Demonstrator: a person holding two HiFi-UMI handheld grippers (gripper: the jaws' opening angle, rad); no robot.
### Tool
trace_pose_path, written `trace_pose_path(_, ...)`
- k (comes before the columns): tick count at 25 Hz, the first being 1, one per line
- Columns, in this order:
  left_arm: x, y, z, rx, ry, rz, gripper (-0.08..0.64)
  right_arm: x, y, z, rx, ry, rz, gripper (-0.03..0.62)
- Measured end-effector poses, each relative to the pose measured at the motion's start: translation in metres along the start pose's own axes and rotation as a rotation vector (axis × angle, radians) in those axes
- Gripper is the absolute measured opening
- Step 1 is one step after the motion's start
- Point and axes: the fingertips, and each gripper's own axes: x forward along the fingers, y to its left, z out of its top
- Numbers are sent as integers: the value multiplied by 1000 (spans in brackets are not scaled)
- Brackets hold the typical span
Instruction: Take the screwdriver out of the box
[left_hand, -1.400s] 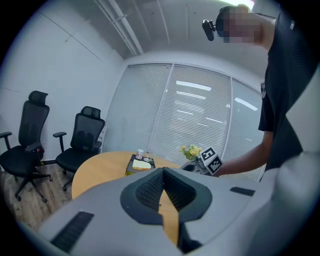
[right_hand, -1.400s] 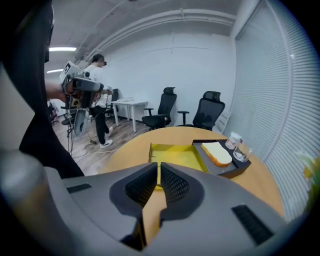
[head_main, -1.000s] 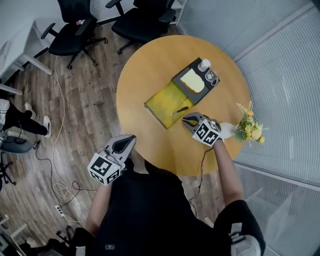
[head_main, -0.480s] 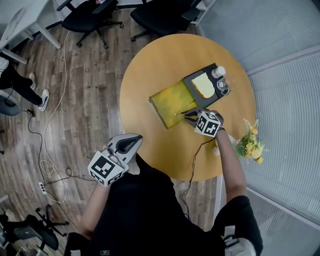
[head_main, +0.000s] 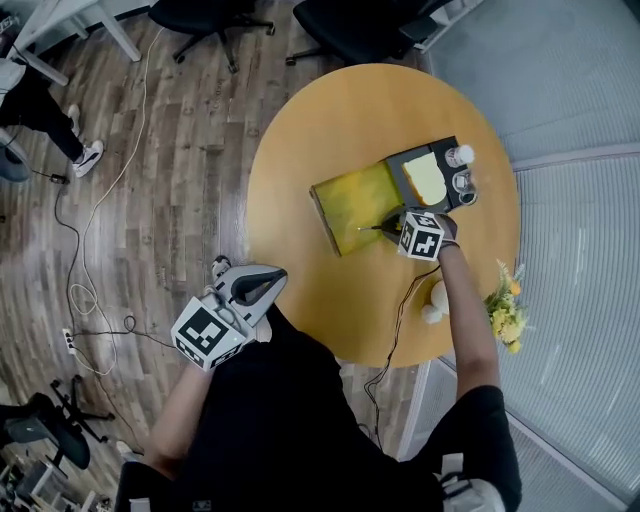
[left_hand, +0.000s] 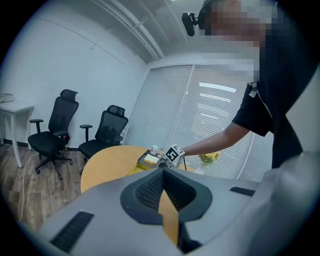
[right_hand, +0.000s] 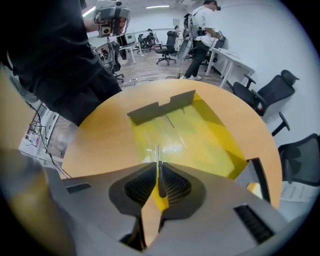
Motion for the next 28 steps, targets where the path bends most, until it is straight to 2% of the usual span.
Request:
trace_pose_path(3,-3,4,1,-4,2,7,6,8,-3,-1,-26,29,44,76)
trace_pose_path(6,-3,7,0,-4,3,9,6,18,-6,-5,-66,73,79,91)
trace_pose_path(14,-4,14,-1,-10,23,22,6,40,-16,-17,-229,245,181,185)
trace_pose_path(16,-3,14,-3,-13,40,18,6,46,-16,-17,-247,258,204,207)
trace_pose_path(19,-3,17,-3,-16,38,19,6,49,-17,-15,-245,257,218,205)
trace_pose_path(21,-5,19,-2,-14,33,19,6,48,-19,-12,-229,241,196,200)
trace_pose_path(25,-3,21,-2,-18,35,13,6,54,-23,-15,-207,202,53,149)
trace_pose_path(28,-1,23,0,-15,32,5,6,55,-23,-17,-192,182,-11,146)
